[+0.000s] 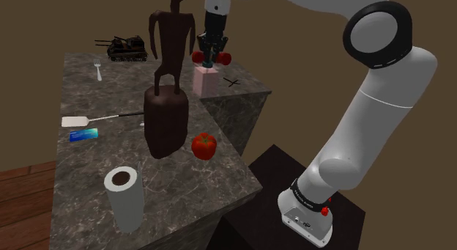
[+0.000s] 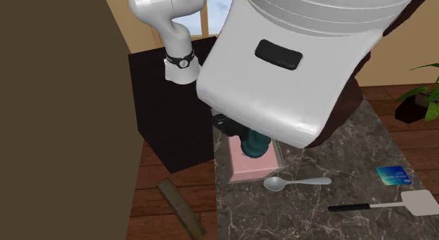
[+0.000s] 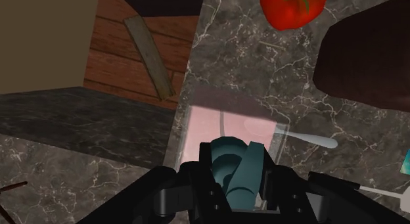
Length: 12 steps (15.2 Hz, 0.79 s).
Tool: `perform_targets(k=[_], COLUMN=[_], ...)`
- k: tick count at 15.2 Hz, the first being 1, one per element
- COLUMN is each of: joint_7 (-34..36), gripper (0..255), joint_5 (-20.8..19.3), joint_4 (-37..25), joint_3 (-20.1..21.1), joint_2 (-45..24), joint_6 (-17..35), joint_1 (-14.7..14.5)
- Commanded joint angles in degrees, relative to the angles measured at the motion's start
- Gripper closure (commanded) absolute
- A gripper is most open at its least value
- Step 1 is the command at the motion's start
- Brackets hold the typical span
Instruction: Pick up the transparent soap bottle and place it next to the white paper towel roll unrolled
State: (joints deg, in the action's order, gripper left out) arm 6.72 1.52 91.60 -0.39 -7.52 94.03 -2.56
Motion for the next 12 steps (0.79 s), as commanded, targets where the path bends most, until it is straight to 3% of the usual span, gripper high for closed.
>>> perform_targets(k=[1, 12], joint_7=[0.0, 0.2], gripper=[255, 255], joint_5=[0.0, 0.0], joint_4=[-1.5, -12.6], joint_3=[0.0, 0.0], joint_2=[0.0, -1.9], joint_6=[-1.6, -10.8], joint_1=[0.0, 0.1])
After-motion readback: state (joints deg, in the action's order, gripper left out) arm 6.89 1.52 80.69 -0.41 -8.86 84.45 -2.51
